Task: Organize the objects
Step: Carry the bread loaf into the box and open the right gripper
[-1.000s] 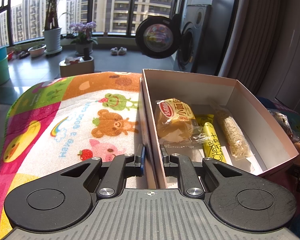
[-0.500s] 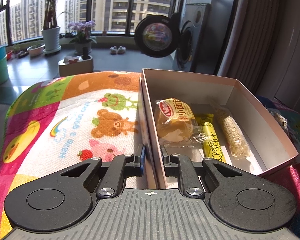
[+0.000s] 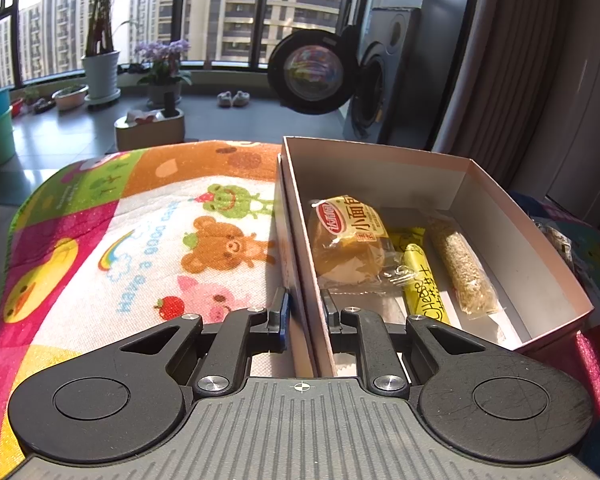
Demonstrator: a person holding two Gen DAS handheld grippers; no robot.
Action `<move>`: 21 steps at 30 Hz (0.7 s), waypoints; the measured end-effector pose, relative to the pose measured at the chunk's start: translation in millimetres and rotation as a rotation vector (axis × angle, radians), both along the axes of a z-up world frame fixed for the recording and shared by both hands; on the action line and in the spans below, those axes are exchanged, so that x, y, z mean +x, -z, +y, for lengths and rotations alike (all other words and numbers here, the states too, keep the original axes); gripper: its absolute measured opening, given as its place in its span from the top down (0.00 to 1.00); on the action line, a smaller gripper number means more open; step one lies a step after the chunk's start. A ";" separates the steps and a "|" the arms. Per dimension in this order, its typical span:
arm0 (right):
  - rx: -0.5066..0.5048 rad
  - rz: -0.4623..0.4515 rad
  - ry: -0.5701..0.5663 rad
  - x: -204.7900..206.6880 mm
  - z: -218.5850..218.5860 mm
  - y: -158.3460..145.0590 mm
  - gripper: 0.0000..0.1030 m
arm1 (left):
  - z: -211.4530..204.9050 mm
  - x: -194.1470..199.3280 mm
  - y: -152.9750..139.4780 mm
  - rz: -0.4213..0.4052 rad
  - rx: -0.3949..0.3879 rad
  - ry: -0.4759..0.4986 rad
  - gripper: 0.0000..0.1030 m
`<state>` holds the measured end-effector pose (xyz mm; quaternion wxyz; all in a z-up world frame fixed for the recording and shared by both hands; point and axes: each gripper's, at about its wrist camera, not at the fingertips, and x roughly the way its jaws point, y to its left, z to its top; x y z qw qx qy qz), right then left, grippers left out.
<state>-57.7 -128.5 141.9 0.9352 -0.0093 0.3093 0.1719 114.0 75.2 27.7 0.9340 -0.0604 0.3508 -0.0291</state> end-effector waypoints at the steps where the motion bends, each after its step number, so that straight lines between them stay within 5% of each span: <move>1: 0.007 -0.007 0.009 8.1 2.8 0.1 0.47 | 0.0 0.0 0.0 0.000 0.001 0.000 0.84; 12: 0.062 0.062 0.098 98.9 13.8 23.0 0.47 | 0.0 0.3 -0.4 0.004 -0.007 0.005 0.83; 21: 0.072 0.085 0.129 128.0 19.6 38.1 0.47 | 1.5 0.0 -0.8 0.007 -0.015 0.005 0.83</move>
